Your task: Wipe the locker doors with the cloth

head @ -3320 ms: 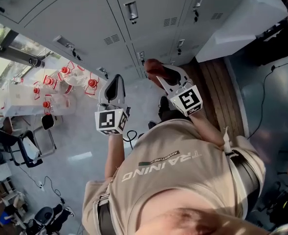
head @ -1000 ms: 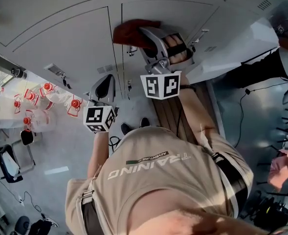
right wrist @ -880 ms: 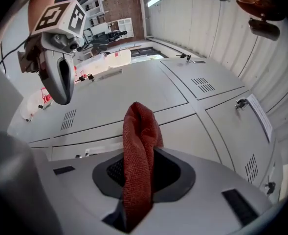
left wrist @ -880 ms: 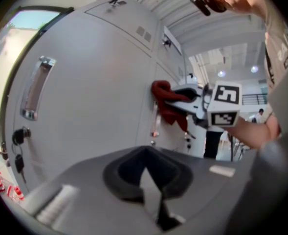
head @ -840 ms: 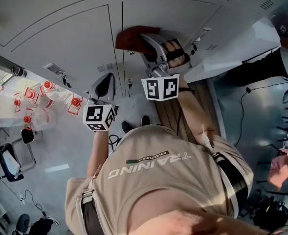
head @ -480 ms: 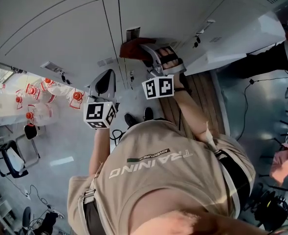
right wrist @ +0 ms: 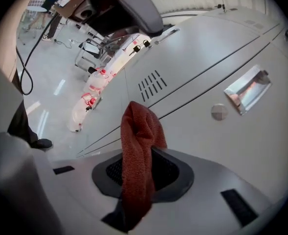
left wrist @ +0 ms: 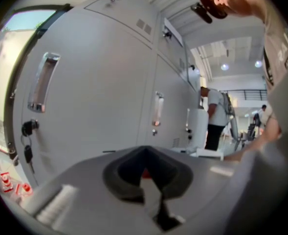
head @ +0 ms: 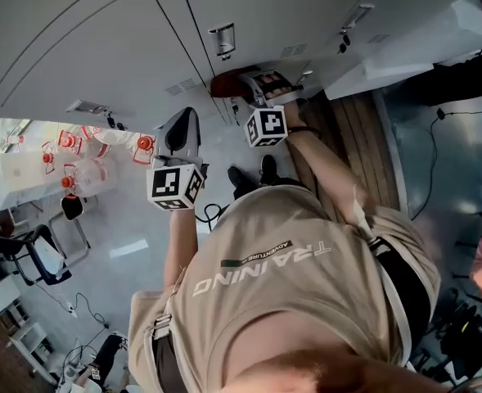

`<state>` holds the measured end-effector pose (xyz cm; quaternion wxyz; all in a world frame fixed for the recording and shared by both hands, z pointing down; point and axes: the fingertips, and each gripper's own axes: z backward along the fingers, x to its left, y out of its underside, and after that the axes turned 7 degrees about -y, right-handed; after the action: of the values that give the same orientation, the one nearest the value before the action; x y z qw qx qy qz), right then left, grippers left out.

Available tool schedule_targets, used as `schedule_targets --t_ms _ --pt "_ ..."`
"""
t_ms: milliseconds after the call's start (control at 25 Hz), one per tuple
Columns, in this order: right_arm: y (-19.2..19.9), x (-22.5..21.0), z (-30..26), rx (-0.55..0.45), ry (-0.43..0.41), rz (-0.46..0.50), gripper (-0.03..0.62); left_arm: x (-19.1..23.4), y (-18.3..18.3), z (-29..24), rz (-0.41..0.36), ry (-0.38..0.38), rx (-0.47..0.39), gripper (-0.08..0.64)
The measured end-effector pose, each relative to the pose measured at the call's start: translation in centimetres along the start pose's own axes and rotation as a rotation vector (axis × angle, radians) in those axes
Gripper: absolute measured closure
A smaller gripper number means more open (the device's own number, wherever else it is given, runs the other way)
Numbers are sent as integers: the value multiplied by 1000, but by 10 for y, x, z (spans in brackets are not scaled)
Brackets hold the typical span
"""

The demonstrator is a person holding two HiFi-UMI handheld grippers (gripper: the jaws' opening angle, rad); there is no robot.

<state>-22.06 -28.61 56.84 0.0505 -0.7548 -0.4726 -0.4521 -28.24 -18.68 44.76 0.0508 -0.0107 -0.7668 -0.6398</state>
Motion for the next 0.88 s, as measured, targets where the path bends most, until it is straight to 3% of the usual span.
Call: schedule_targets --t_ms 200,360,520,880 --pt "14 30 -22 40 -78 5 526 -7 4 0 -9 20 15 554" --pt "17 24 -3 35 -58 -6 526 -16 1 -2 -20 43 8 554" --pt "-2 -20 52 -25 79 0 526 -27 -7 -7 -28 67 -12 554" --pt "-53 -161 213 -143 518 24 526 -54 -29 -18 -58 136 -60 554"
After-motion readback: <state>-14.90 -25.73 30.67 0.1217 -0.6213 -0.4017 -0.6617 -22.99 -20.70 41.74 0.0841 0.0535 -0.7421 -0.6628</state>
